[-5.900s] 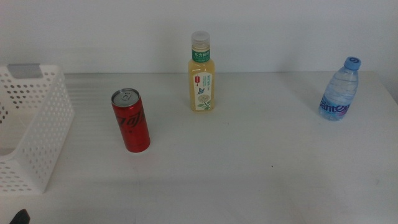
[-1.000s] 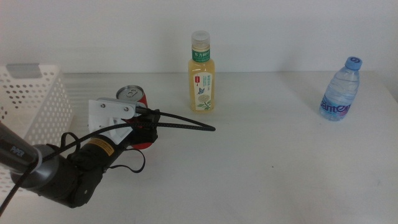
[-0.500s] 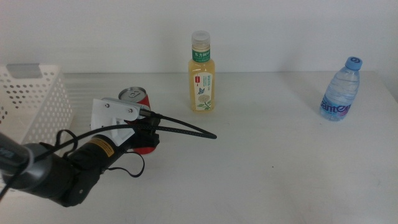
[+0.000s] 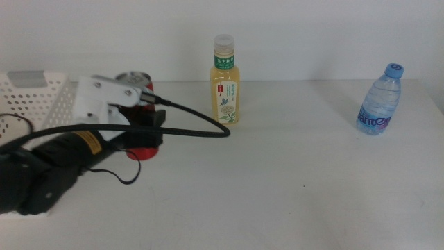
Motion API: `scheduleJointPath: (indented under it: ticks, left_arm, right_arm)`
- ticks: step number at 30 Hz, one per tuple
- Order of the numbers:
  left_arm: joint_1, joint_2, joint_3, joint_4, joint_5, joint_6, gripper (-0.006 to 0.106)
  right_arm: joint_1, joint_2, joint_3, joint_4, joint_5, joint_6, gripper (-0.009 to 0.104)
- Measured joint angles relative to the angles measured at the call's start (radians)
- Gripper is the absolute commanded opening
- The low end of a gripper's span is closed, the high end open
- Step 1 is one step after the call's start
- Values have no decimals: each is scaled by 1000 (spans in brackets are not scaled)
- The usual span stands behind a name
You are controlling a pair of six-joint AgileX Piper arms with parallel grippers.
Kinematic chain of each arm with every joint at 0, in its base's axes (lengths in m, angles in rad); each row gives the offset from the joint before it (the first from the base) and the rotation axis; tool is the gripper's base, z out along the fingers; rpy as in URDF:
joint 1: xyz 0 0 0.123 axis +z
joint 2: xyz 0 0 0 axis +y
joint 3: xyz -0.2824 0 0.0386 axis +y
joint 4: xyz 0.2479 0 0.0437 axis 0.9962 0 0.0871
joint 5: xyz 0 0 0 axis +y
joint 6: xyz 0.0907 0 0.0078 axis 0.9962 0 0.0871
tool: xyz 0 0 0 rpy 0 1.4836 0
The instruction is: Use arms to grab the bottles and put them into the dustbin to the left of the table.
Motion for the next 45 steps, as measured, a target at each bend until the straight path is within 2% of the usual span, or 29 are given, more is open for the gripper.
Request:
scheduleJointPath:
  ticks: [11, 14, 18, 25, 31, 40, 45]
  left_arm:
    - [0, -244, 8, 5, 224, -9, -3]
    - [0, -316, -3, -25, 368, -8, -3]
    - [0, -380, -72, -108, 652, 42, -3]
    - [7, -396, -240, -137, 998, 120, -3]
    - [123, -359, -398, -160, 1258, 151, -5]
    - [261, -260, -571, -278, 1445, 361, -5]
    - [329, -166, -676, -303, 1548, 414, -5]
  right_arm:
    - [0, 0, 0, 0, 0, 0, 68]
    - [0, 0, 0, 0, 0, 0, 68]
    - [0, 0, 0, 0, 0, 0, 68]
    - [0, 0, 0, 0, 0, 0, 68]
    - [0, 0, 0, 0, 0, 0, 68]
    - [0, 0, 0, 0, 0, 0, 68]
    - [0, 0, 0, 0, 0, 0, 68]
